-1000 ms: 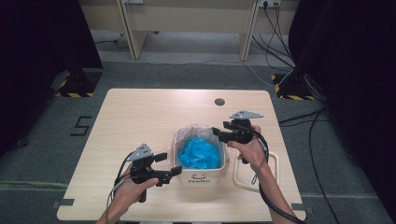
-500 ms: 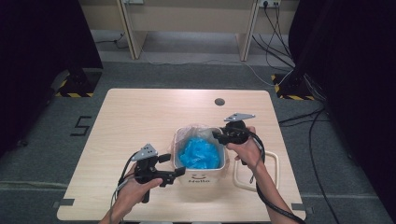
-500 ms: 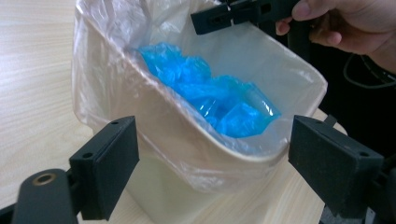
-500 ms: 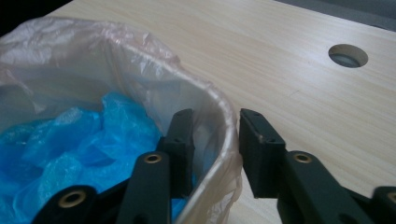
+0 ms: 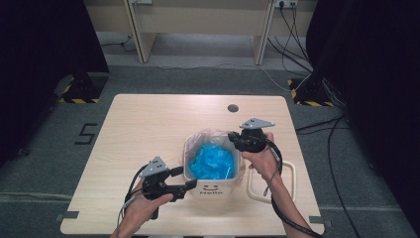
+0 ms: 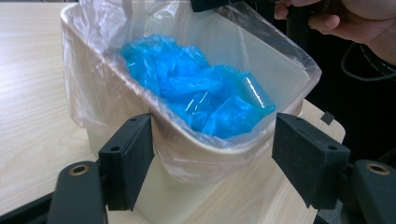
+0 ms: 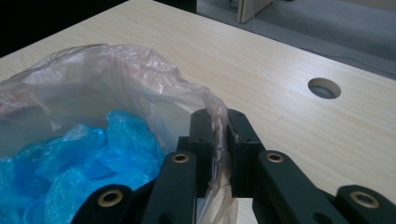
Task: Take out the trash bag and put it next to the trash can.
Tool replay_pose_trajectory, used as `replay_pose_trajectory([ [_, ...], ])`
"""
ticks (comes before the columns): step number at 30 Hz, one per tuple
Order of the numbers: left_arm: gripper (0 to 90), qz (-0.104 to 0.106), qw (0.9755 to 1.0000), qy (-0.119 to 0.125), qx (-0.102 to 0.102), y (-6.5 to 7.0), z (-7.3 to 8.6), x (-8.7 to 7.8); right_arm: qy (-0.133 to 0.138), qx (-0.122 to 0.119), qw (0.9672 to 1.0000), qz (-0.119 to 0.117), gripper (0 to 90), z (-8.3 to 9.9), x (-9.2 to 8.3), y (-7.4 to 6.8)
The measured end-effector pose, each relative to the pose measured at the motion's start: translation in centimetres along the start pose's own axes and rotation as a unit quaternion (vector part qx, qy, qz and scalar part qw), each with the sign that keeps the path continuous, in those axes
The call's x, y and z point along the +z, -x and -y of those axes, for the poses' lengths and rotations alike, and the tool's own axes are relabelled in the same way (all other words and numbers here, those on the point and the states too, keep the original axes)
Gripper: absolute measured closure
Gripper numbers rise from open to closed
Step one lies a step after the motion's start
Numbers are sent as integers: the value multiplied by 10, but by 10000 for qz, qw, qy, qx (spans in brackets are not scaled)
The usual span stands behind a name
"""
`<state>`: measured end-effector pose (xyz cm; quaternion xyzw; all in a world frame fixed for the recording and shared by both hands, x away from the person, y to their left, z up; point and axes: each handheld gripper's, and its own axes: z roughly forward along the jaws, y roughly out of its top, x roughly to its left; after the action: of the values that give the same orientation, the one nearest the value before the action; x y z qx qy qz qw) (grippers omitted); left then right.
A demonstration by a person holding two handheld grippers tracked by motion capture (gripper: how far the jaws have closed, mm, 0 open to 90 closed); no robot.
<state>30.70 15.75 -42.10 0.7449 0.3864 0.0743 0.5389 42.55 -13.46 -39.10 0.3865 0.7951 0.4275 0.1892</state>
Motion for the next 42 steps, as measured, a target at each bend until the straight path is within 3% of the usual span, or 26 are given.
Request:
replay_pose_trajectory([
  [3, 284, -46, 10000, 17, 62, 1, -1, -1, 113, -46, 9999, 54, 856, -3, -3, -2],
  [6, 282, -70, 9999, -3, 92, 2, -2, 0, 225, -41, 9997, -40, 865, -7, -6, -5],
  [10, 283, -64, 10000, -40, 11, 0, 0, 2, 327, -115, 9994, -82, 870, -13, -8, -10],
  [14, 336, -99, 9999, 85, 44, 0, 0, -1, 416, -115, 9989, -170, 870, -18, -11, -13],
  [18, 450, -145, 9993, 271, 225, 3, -3, -7, 462, -63, 9986, -245, 870, -21, -12, -14],
  [20, 451, -130, 9991, 337, 234, 6, -4, -9, 495, -16, 9983, -291, 870, -22, -13, -14],
  [23, 431, -152, 9981, 391, 445, 12, -6, -11, 538, -30, 9981, -291, 871, -25, -15, -15],
  [27, 394, -71, 9978, 337, 561, 18, -8, -11, 572, -3, 9979, -314, 871, -28, -16, -15],
  [36, 349, -115, 9964, 296, 782, 23, -8, -10, 521, 134, 9980, -344, 869, -25, -14, -8],
  [42, 343, 181, 9952, 278, 918, 31, -12, -6, 480, 275, 9977, -396, 866, -21, -11, -3],
])
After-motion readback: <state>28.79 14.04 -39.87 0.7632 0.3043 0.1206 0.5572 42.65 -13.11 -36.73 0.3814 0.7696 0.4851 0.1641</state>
